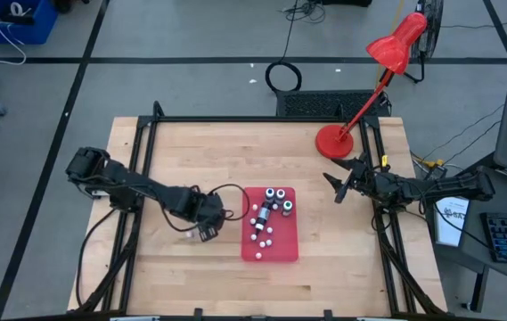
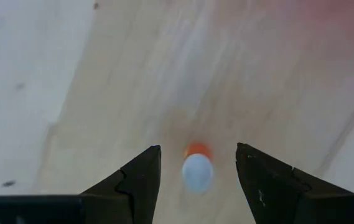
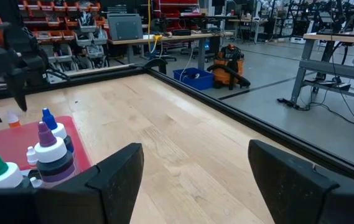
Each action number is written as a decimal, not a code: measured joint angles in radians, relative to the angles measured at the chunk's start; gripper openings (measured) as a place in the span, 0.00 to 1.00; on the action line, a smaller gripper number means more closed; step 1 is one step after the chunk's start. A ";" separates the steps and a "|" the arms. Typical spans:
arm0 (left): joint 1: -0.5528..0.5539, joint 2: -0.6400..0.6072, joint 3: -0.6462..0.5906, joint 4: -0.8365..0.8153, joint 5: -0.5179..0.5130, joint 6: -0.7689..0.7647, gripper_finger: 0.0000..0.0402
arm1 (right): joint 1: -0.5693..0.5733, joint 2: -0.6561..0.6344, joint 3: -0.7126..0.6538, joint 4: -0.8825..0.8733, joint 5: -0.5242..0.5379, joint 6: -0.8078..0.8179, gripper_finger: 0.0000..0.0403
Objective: Pick & Place food coloring
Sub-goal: Put the small orange food coloring bottle into the red bin
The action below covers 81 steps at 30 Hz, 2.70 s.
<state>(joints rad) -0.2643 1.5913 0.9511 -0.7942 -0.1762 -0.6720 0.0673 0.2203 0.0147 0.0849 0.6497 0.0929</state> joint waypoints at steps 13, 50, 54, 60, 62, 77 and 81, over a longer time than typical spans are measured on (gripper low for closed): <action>0.026 0.008 -0.096 0.093 0.071 -0.022 0.48 | 0.000 0.000 0.000 0.000 0.000 0.000 0.69; 0.010 0.016 0.266 0.103 -0.066 0.124 0.16 | 0.000 0.004 0.000 0.000 0.002 0.000 0.69; 0.045 0.079 0.436 -0.018 -0.091 0.185 0.16 | 0.000 0.004 0.000 0.000 0.003 0.000 0.69; 0.143 0.246 0.616 -0.140 0.008 0.277 0.16 | 0.000 0.008 0.000 0.001 0.003 0.000 0.69; 0.175 0.300 0.649 -0.146 0.046 0.312 0.16 | 0.000 0.012 0.000 0.000 0.003 0.000 0.69; 0.305 0.499 0.666 -0.145 0.130 0.356 0.16 | 0.000 0.022 0.000 0.000 0.002 0.000 0.69; 0.300 0.531 0.666 -0.136 0.158 0.354 0.16 | 0.000 0.022 0.000 0.000 0.002 0.000 0.69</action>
<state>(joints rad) 0.0360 2.1221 1.6173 -0.9303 -0.0184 -0.3177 0.0677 0.2428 0.0144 0.0845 0.6518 0.0933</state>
